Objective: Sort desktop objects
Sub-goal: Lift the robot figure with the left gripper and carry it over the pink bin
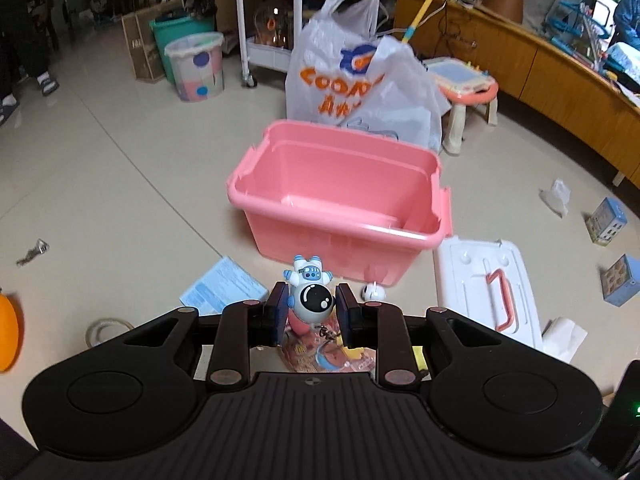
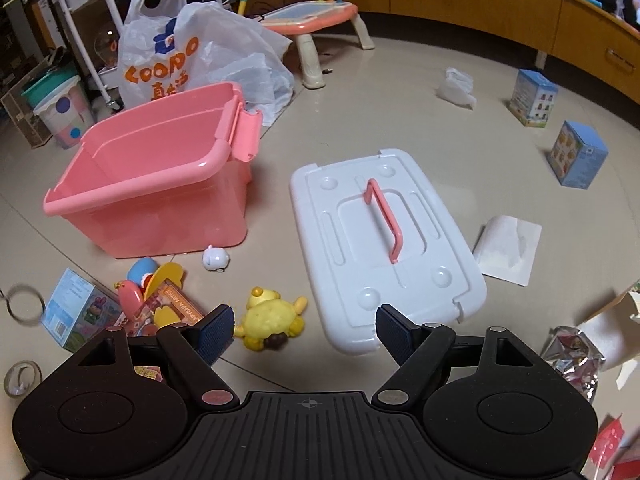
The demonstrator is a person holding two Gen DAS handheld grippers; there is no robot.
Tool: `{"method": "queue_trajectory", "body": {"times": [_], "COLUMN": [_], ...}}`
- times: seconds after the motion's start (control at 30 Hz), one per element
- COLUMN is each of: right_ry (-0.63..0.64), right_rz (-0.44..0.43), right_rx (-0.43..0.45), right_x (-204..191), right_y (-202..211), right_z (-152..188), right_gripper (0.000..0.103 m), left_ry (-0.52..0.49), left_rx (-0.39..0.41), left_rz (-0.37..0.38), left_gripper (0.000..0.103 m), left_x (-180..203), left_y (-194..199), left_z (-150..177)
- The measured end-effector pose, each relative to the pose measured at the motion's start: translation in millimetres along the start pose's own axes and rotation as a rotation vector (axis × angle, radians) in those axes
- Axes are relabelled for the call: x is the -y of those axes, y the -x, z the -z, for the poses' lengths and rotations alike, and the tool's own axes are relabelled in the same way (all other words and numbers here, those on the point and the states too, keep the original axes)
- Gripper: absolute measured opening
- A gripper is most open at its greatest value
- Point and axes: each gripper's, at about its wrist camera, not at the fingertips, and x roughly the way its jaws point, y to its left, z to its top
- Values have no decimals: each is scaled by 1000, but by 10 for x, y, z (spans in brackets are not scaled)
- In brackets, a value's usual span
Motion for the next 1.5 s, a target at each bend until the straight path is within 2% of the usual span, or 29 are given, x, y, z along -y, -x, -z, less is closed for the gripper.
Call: {"method": "queue_trajectory", "body": {"times": [0.27, 0.5, 0.9, 1.5], "right_ry": [40, 86, 137, 128], "right_rz": [-7, -18, -35, -77], "right_rx": [5, 4, -24, -93], "right_x": [-118, -231, -352, -477], "right_y": [45, 47, -41, -368], "right_z": [21, 35, 78, 147], "right_gripper": [75, 75, 75, 75], "left_ry": [-31, -45, -30, -25], "left_rx": [73, 105, 101, 87], "left_rz": [-8, -12, 2, -1], "left_gripper": [26, 26, 26, 26], "left_x": [-22, -32, -58, -64], "left_y": [200, 225, 99, -380], "left_z": [-96, -131, -219, -788]}}
